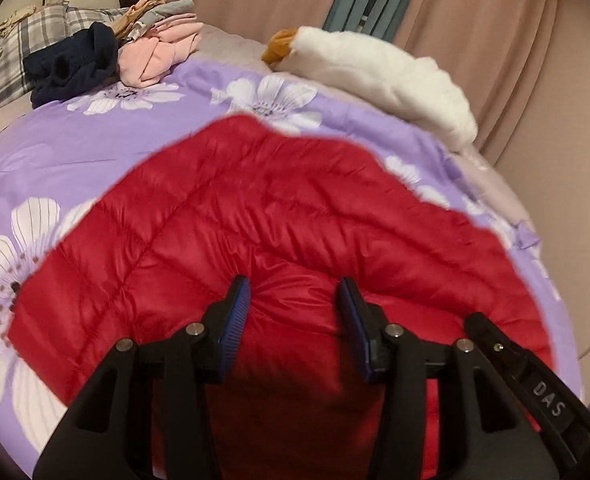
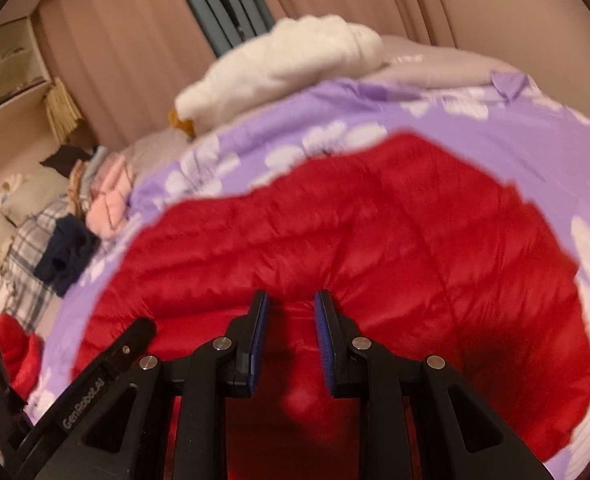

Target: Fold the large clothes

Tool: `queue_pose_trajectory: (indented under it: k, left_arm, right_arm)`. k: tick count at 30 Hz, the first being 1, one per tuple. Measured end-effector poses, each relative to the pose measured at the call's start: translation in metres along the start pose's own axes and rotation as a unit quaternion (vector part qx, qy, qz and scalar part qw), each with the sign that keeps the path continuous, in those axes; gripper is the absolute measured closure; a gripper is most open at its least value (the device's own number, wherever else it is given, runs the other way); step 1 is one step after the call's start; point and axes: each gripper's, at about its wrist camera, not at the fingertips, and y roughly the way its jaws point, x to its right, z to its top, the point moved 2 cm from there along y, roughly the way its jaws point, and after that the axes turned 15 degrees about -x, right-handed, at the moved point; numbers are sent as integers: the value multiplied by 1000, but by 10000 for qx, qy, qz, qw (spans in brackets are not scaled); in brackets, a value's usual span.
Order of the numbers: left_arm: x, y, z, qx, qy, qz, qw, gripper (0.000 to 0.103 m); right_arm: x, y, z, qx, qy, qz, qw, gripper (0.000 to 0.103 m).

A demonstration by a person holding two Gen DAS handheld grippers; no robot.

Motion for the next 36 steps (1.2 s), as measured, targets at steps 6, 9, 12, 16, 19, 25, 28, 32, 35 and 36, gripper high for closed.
queue_pose_trajectory:
  k: [6,9,12,16,19,25,28,32,35,36]
  left_arm:
    - [11,19,-3,37,399,497,9980,55]
    - [1,26,3,-126,343,133,9992,55]
    - [0,30,7,-148,385,87,9991,55]
    - [4,31,6,-86,401,193,9990,55]
    - [3,31,6,-71,396,174,9990,55]
    - [3,31,6,-17,423,193,9989,54]
    - [3,31,6,31,462,211,9987,53]
    - [5,32,5,63,501,268,9984,52]
    - [5,32,5,84,520,287,9982,52]
    - [5,32,5,89,526,296,9981,52]
  right_arm:
    - [-8,32,-2,-125,-194,-466,9986,81]
    - [2,35,2,-177,29,-148,9997,81]
    - [4,37,3,-190,-98,-166,9996,82]
    - [2,37,2,-121,-144,-269,9995,82]
    - [5,36,1,-114,-107,-181,9997,82]
    - [6,37,0,-82,-137,-212,9996,82]
    - [7,37,-1,-64,-142,-210,9997,82]
    - [5,37,-1,-40,-176,-281,9994,82]
    - [4,37,-1,-28,-186,-299,9994,82]
    - [4,37,-1,-18,-197,-314,9993,82]
